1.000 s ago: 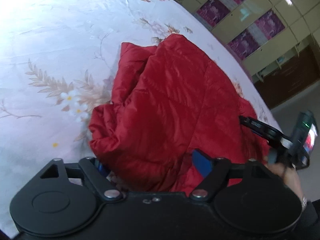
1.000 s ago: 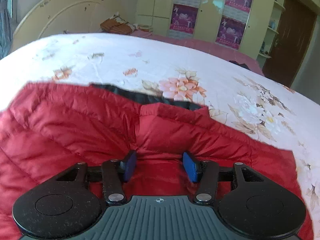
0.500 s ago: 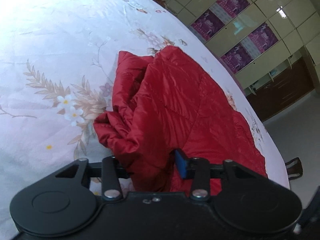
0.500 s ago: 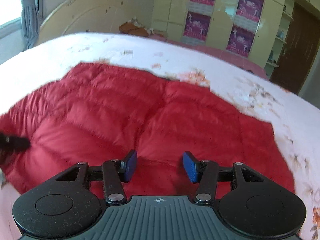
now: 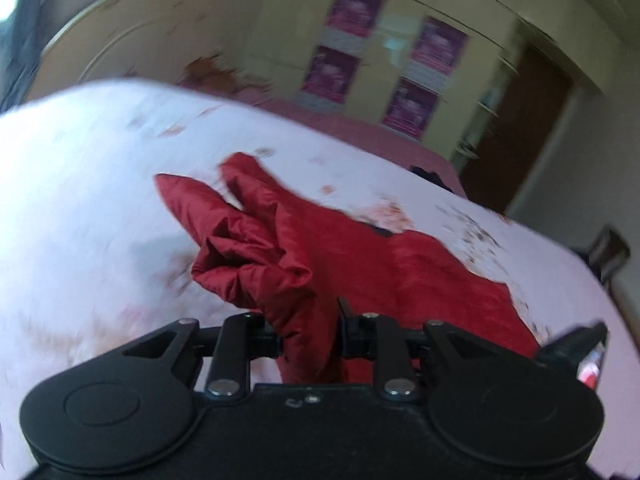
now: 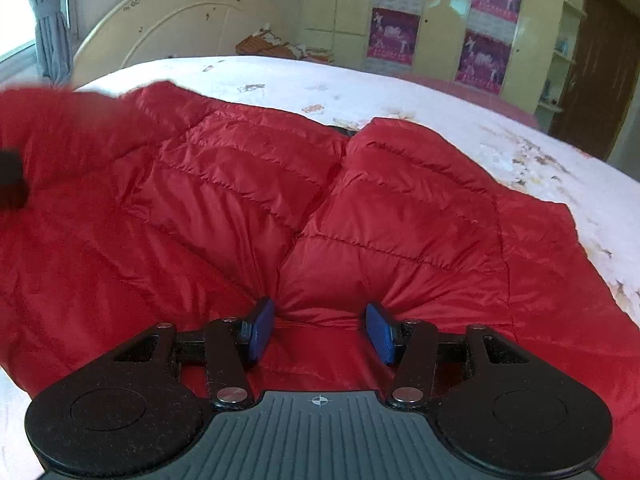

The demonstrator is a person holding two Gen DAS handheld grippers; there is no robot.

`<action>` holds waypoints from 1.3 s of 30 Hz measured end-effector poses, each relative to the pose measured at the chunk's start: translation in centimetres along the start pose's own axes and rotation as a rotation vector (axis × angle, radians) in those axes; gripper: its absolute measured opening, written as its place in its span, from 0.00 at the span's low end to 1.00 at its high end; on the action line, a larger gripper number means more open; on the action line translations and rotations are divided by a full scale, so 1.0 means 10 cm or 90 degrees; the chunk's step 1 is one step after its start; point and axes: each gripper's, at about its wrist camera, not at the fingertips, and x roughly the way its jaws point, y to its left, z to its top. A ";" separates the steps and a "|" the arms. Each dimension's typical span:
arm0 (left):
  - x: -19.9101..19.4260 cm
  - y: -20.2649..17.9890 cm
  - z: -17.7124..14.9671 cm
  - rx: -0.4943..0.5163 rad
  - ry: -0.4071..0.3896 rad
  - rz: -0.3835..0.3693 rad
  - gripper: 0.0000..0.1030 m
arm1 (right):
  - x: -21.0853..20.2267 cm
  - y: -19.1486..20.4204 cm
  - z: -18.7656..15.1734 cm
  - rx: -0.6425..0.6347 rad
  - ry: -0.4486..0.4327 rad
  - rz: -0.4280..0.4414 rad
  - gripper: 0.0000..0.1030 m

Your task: Fold large clothes

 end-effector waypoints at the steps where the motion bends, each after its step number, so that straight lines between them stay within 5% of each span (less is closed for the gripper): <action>1: -0.01 -0.11 0.03 0.020 -0.001 -0.001 0.22 | -0.03 -0.04 0.03 0.006 0.004 0.009 0.50; 7: -0.08 -0.82 0.08 0.157 -0.016 0.000 0.22 | -0.77 -0.62 0.03 0.042 -0.060 0.005 0.51; 14: -0.01 -1.53 -0.23 0.303 -0.012 -0.050 0.22 | -1.24 -1.40 -0.51 0.130 -0.016 -0.046 0.50; 23: 0.47 -2.16 -0.84 0.398 0.078 -0.135 0.22 | -1.49 -1.81 -0.76 0.205 -0.010 -0.078 0.51; 27: 0.55 -2.28 -1.12 0.455 0.079 -0.133 0.34 | -1.59 -1.98 -0.76 0.237 -0.023 -0.082 0.51; 29: 0.50 -2.27 -1.13 0.453 0.082 -0.146 0.52 | -1.65 -2.06 -0.73 0.262 -0.039 -0.070 0.51; 30: 0.46 -2.26 -1.11 0.444 0.088 -0.161 0.72 | -1.69 -2.10 -0.71 0.272 -0.047 -0.065 0.51; 31: 0.42 -2.25 -1.08 0.434 0.088 -0.171 0.81 | -1.73 -2.13 -0.67 0.282 -0.058 -0.056 0.51; 39: 0.00 -1.85 -0.68 0.330 0.037 -0.179 0.83 | -1.77 -2.13 -0.22 0.311 -0.101 0.032 0.51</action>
